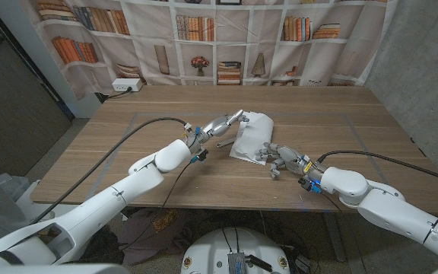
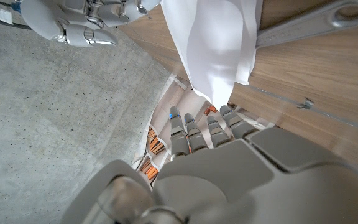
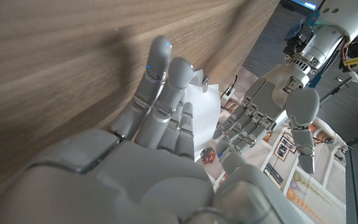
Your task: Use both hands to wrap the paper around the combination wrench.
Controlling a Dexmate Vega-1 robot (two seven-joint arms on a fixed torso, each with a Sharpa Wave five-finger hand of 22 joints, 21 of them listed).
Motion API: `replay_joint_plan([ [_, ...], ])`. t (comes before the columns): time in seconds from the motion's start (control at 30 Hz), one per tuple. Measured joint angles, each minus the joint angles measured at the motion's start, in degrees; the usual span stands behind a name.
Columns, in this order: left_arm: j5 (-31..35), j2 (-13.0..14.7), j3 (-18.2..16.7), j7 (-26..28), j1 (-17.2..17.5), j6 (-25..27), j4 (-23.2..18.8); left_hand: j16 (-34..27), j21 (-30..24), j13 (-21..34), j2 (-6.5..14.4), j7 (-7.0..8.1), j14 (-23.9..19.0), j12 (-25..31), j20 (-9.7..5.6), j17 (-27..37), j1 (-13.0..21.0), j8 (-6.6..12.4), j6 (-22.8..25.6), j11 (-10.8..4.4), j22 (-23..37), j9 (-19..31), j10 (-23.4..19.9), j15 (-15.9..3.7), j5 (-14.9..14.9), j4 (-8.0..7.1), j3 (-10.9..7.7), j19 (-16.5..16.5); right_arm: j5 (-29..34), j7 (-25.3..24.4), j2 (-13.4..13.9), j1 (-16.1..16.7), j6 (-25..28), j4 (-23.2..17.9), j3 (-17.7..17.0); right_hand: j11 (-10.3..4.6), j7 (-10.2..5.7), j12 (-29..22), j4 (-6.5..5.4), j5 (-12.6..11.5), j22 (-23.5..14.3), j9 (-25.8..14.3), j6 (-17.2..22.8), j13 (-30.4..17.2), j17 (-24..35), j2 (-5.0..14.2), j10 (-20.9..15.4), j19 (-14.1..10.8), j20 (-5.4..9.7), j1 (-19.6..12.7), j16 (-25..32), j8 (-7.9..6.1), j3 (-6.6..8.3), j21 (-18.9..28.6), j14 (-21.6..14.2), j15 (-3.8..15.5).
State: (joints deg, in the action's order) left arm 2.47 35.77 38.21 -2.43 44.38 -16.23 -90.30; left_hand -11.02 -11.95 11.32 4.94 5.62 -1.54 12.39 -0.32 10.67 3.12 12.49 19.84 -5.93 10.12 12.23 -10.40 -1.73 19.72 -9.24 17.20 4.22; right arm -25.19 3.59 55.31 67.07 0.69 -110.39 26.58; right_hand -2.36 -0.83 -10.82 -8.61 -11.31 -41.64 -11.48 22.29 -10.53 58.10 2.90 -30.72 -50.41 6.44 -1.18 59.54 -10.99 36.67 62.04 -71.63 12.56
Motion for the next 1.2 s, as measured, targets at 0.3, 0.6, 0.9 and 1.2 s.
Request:
replay_joint_plan([
  [0.3,-0.1,-1.8,1.7,-3.6,-3.1,-2.5,3.3,0.0,0.0,0.0,0.4,-0.43,-0.9,0.0,-1.64,0.0,0.4,0.00,0.4,-0.11,0.0,0.0,-0.9,-0.32,0.5,0.17,-0.17,1.2,-0.1,-0.3,0.0,0.2,0.0,0.0,-0.2,0.00,0.00,0.0,0.24,0.0,0.0,0.0,0.0,0.0,0.2,0.00,0.0,0.0,0.00,0.0,-0.2,0.00,-0.24,0.0,0.0,0.03],
  [0.6,-0.1,-3.6,3.6,-6.0,-5.5,-3.5,5.8,-0.2,0.0,0.0,0.1,-0.52,-2.3,0.1,-1.48,-0.3,1.1,0.00,0.5,-0.12,0.0,-0.3,-1.5,-0.40,0.7,0.24,-0.24,1.9,-0.3,-0.5,0.0,0.6,-0.2,0.0,-0.5,0.00,0.00,0.0,0.24,0.0,0.0,0.0,0.0,0.0,0.3,0.00,0.0,0.0,0.00,0.0,-0.3,0.00,-0.24,0.0,-0.1,-0.07],
  [0.9,-0.3,-3.8,4.4,-7.8,-6.4,-1.4,6.4,-0.2,0.0,0.0,0.4,-0.20,-3.0,0.4,-0.46,-0.3,1.4,0.00,0.2,0.14,0.0,-0.3,-2.4,-0.32,1.1,0.23,-0.24,1.3,-0.6,-1.1,0.2,1.3,-0.8,-0.3,-0.9,0.00,0.00,0.0,0.24,0.0,0.0,0.0,0.0,0.0,0.4,0.00,0.0,0.0,0.00,0.0,-0.6,0.00,-0.24,0.0,-0.3,0.06],
  [1.2,-0.5,-2.7,4.6,-8.1,-6.1,0.6,6.1,-0.2,0.0,0.0,0.8,-0.20,-3.0,0.4,-0.37,-0.3,1.0,0.00,0.2,0.31,0.0,-0.3,-2.6,-0.32,1.1,0.23,-0.23,1.2,-1.0,-2.0,0.9,2.0,0.1,-1.6,-1.5,0.00,0.00,0.0,0.24,0.0,-0.1,0.0,0.0,0.0,0.5,0.00,0.0,0.0,0.01,0.0,-0.9,0.00,-0.24,0.0,-0.3,0.06],
])
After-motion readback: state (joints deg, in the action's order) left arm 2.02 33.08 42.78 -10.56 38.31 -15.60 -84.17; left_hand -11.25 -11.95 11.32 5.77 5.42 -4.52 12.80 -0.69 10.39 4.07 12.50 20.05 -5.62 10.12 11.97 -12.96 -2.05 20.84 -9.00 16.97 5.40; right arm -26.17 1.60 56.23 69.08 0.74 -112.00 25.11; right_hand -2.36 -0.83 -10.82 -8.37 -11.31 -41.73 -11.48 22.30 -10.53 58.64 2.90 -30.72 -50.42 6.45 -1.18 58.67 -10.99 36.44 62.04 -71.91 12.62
